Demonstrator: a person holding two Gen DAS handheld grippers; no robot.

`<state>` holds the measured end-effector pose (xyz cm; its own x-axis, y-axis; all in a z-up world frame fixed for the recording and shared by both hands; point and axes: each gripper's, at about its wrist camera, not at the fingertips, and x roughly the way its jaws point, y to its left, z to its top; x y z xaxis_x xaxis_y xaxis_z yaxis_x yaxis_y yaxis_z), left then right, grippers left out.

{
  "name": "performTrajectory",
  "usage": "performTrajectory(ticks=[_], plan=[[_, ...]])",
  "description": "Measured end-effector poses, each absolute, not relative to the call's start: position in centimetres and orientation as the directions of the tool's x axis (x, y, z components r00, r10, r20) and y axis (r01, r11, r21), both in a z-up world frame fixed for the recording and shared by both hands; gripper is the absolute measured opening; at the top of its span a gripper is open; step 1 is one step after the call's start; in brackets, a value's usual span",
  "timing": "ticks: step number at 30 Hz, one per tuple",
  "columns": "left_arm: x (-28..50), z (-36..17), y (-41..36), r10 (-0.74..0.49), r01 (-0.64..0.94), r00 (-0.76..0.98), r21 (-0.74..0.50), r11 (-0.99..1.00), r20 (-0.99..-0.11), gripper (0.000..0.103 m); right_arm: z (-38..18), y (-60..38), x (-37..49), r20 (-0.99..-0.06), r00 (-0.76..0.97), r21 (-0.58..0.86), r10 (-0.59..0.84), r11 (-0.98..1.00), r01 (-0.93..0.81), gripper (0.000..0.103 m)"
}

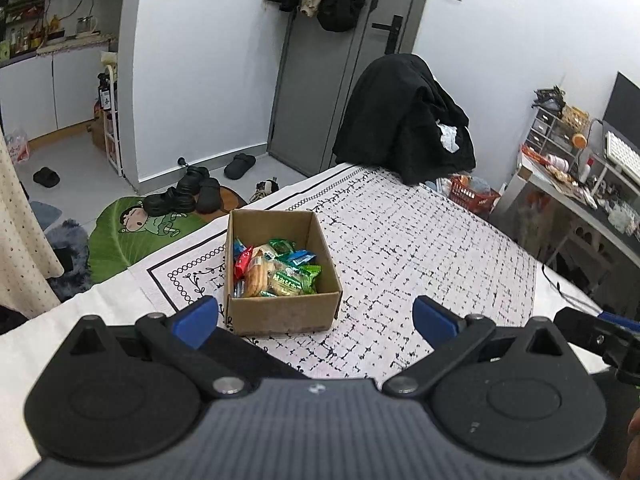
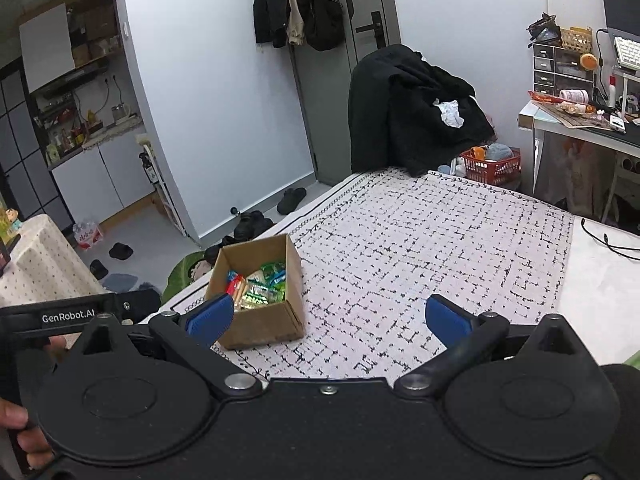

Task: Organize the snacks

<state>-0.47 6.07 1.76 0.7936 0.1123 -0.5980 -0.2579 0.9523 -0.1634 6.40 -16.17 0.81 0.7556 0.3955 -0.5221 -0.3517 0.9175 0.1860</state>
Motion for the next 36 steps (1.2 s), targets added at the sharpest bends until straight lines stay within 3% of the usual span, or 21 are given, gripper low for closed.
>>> performTrajectory(ticks=[36], plan=[[-0.8,1.2,4.8,0.108,-0.224,0.776,-0.111,0.968,-0.622,0.103,0.2,-16.6,5.9,-0.547,0.741,0.182,0.388,0.92,-0.347,0.103]])
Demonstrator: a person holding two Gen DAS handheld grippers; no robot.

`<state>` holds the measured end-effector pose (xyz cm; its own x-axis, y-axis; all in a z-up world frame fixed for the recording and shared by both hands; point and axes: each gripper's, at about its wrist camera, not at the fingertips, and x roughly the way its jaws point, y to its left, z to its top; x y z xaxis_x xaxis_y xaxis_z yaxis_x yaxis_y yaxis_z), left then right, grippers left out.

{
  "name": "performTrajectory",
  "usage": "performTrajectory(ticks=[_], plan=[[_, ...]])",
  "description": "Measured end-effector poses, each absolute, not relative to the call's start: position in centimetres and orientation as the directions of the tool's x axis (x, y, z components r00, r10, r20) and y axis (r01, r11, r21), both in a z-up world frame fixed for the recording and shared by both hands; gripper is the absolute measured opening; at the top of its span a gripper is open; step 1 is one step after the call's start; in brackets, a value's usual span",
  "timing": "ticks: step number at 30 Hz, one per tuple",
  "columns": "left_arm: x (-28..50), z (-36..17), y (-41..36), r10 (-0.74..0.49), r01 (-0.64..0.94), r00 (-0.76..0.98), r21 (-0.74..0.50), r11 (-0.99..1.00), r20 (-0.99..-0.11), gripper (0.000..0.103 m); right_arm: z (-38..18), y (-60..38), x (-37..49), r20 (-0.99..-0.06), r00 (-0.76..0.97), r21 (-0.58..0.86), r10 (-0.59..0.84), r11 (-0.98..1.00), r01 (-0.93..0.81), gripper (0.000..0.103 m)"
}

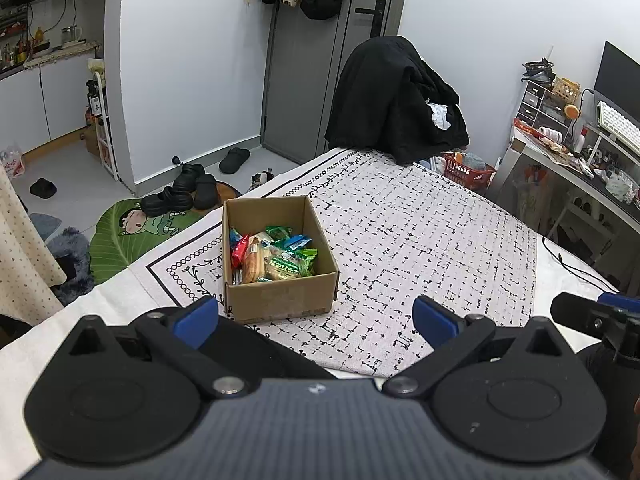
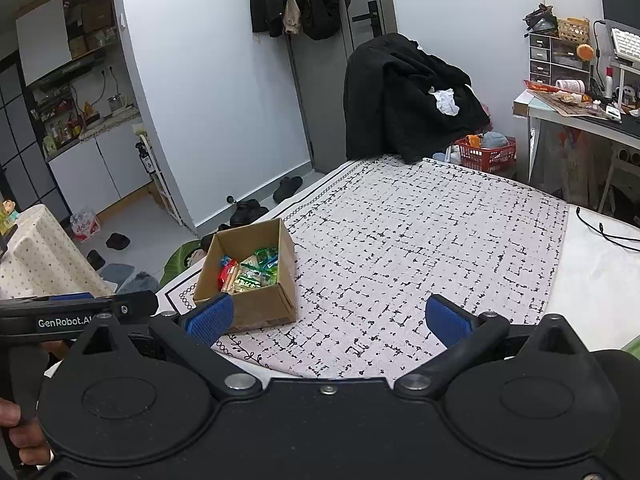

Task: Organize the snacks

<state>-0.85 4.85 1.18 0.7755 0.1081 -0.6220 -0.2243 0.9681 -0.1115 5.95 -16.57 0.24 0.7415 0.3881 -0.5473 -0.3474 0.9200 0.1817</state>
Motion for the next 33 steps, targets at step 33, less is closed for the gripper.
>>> performTrajectory(ticks=[33], plan=[[-1.16,1.93,4.42,0.116,-0.235,0.792,-0.124,0.964,-0.599,0.103,0.12,-16.68,6.15,-0.552,0.739,0.184,0.386,0.921,-0.343,0.103]])
